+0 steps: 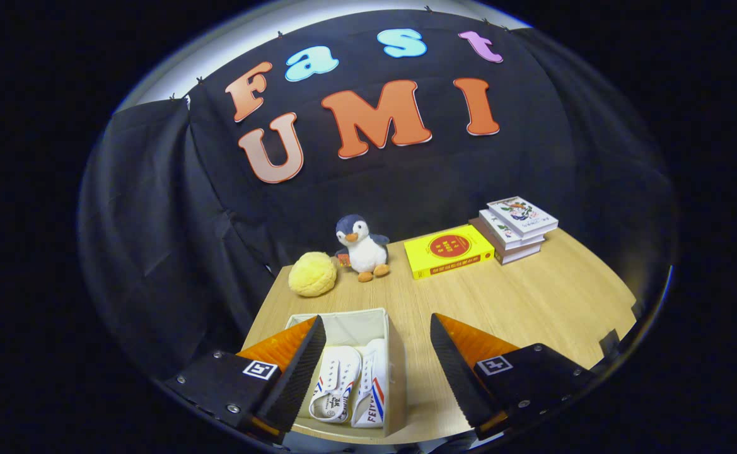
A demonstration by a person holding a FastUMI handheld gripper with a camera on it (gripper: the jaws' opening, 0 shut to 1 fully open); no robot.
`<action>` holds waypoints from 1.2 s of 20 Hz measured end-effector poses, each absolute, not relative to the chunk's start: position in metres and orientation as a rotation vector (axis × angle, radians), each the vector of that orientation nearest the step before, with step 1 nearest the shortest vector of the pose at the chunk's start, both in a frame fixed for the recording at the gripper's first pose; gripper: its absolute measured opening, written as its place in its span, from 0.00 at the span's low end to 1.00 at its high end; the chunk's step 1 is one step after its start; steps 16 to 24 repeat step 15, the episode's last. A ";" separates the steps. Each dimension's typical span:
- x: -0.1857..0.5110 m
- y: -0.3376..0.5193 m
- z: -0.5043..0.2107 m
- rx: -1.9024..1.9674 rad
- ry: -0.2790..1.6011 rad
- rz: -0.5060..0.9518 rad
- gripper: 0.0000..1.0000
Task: Open the storage box then place both shoes into the box .Put the left shoe in first, then the right shoe, with the right side of both shoes facing outward in a uniform manner.
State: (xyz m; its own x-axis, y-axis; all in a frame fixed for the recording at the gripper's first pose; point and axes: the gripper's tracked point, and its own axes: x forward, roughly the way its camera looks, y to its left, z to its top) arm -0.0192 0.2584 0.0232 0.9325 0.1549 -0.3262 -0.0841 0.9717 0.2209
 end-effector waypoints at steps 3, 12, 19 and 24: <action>-0.022 0.237 0.053 0.167 0.279 0.120 0.99; -0.036 0.165 0.103 0.128 0.139 0.049 0.98; -0.038 0.148 0.104 0.124 0.127 0.022 0.98; -0.038 0.148 0.104 0.124 0.127 0.022 0.98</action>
